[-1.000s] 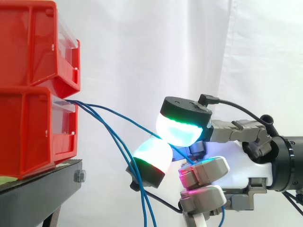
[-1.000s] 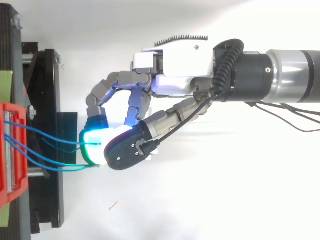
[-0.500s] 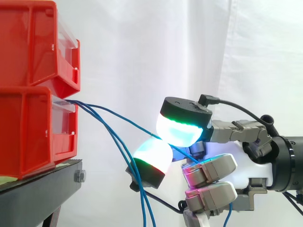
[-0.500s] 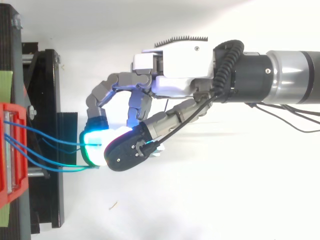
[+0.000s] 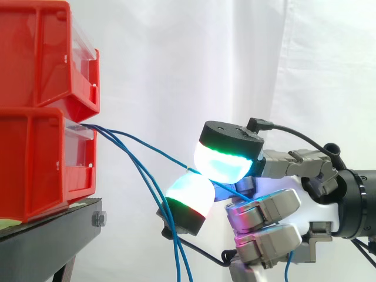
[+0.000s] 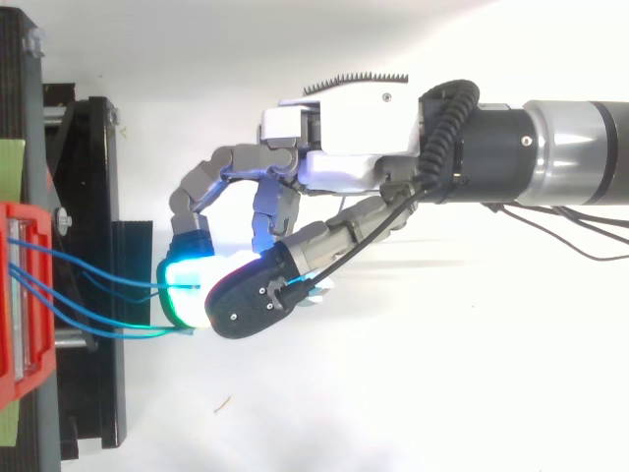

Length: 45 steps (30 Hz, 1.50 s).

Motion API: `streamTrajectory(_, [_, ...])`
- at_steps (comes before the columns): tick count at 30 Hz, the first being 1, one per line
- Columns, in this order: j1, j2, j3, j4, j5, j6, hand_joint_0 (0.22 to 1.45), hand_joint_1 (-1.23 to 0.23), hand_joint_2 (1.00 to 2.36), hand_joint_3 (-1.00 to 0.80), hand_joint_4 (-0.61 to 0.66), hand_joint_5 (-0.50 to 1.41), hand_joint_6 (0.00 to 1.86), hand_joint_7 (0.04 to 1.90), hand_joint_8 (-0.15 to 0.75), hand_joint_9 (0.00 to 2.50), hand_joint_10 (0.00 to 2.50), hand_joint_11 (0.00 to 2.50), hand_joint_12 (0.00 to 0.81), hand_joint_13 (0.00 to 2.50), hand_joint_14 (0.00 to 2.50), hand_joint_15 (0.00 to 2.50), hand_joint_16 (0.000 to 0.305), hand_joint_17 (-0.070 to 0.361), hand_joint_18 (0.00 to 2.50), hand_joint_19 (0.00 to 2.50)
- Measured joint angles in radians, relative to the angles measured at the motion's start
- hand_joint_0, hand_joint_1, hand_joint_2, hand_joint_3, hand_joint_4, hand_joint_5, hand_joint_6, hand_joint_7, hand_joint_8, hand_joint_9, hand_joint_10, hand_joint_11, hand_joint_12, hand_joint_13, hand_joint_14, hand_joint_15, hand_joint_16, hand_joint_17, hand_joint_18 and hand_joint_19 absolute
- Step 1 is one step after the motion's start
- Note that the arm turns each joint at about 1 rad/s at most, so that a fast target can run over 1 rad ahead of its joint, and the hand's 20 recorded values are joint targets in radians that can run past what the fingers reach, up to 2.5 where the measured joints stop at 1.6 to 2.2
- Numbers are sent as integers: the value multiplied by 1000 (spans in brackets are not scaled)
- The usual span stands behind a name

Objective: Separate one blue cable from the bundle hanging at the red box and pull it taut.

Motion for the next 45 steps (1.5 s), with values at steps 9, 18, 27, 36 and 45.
streamTrajectory(9, [0, 0, 0, 0, 2, -1, 634, -796, 1017, -93, 53, -165, 875, 987, 372, 1239, 643, 1304, 400, 1273, 856, 1368, 47, 105, 1499, 1546])
streamTrajectory(18, [0, 0, 0, 0, 3, -1, 634, -797, 1017, -89, 49, -164, 875, 984, 351, 1151, 1390, 1223, 411, 1177, 1619, 1210, 45, 102, 1569, 1787])
streamTrajectory(27, [0, 0, 0, 0, 2, -1, 636, -798, 1017, -95, 49, -163, 875, 974, 347, 1130, 1558, 1204, 417, 1162, 1699, 1204, 46, 103, 1560, 1763])
streamTrajectory(36, [0, 0, 0, 0, 2, -1, 637, -798, 1017, -98, 51, -163, 874, 990, 347, 1131, 1615, 1190, 412, 1153, 1726, 1206, 44, 99, 1556, 1762])
streamTrajectory(45, [0, 0, 0, 0, 3, -1, 638, -799, 1017, -93, 48, -164, 874, 979, 346, 1129, 1620, 1207, 407, 1148, 1725, 1198, 44, 99, 1553, 1756])
